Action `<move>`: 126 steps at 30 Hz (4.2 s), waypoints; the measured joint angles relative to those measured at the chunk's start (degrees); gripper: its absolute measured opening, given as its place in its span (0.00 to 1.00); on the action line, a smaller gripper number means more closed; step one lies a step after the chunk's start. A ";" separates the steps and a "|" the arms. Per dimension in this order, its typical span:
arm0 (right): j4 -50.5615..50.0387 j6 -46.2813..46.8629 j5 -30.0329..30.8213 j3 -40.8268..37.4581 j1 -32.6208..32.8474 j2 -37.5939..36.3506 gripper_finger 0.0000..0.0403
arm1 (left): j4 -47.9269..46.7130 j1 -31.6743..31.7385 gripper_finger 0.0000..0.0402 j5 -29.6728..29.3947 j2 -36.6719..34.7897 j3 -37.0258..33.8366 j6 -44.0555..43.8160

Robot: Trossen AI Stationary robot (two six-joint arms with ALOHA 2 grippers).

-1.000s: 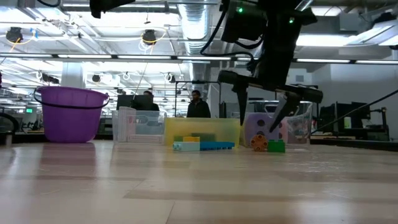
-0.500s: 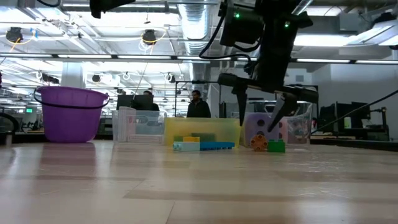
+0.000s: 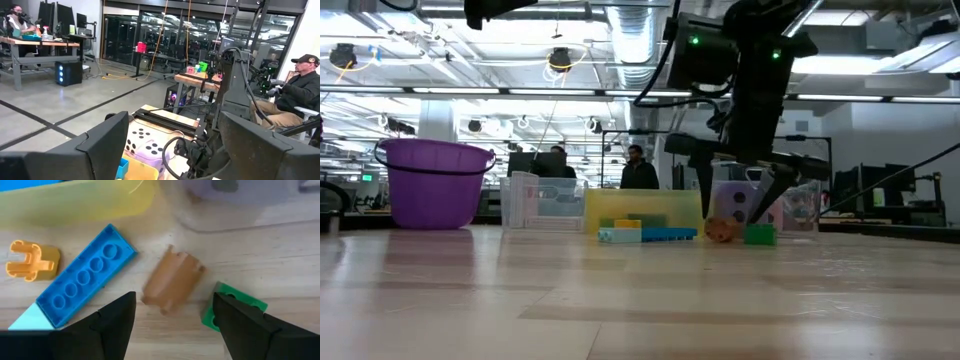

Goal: Pick & Place Toys
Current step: Put the green gamepiece into the yellow bin

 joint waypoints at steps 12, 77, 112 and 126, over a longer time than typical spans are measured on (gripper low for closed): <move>-0.21 -1.08 -1.18 -0.11 -2.23 -0.37 0.64 | 0.00 0.00 0.76 0.00 -0.01 0.00 -0.09; -11.22 -8.71 -0.33 0.40 1.89 3.13 0.64 | -1.33 -0.04 0.76 0.04 0.04 0.02 -5.82; -9.43 -0.97 -1.86 -0.64 5.08 3.02 0.37 | -1.33 -1.36 0.76 0.04 0.04 0.02 -6.10; -12.10 -0.61 -3.26 7.67 9.13 3.32 0.37 | -1.33 -1.36 0.76 0.04 0.04 0.02 -6.08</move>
